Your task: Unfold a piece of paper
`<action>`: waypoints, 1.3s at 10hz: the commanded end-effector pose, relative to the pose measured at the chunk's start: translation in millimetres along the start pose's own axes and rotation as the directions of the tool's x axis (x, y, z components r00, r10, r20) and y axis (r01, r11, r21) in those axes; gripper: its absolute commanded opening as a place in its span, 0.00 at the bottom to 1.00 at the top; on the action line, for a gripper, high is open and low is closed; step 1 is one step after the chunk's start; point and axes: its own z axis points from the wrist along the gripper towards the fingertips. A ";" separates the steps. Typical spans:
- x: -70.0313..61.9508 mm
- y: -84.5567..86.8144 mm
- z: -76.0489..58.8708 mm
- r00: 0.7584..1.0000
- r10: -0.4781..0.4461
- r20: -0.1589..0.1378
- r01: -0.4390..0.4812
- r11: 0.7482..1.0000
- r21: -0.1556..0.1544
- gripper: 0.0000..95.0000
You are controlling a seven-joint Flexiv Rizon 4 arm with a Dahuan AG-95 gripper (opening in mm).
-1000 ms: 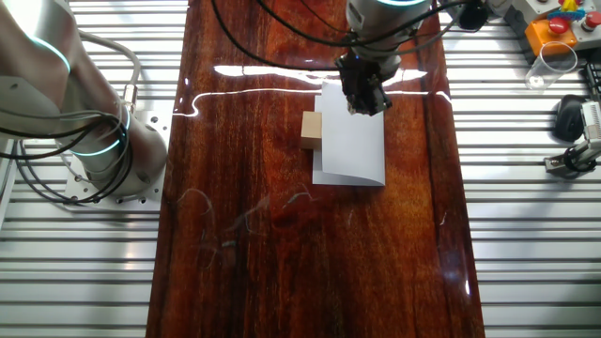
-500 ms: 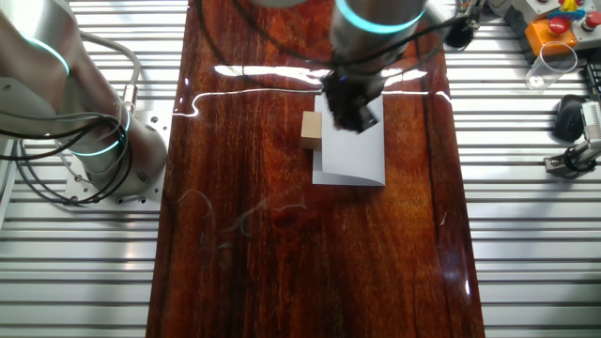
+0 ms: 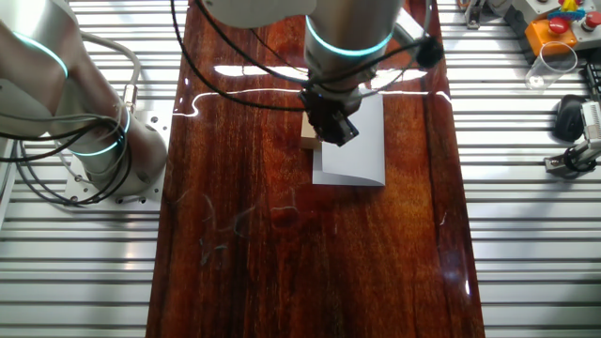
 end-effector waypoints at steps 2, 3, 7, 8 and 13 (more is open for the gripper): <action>1.1 1.2 -0.1 0.998 0.062 -0.007 -0.062 0.998 0.012 0.00; 1.1 1.2 -0.1 0.998 0.064 -0.007 -0.064 0.998 0.012 0.00; 14.5 5.1 14.0 0.996 0.080 -0.027 -0.080 0.997 -0.002 0.00; 19.6 7.3 17.5 0.996 0.082 -0.026 -0.082 0.997 -0.005 0.00; 26.0 9.2 41.8 0.996 0.088 -0.029 -0.088 0.996 -0.009 0.00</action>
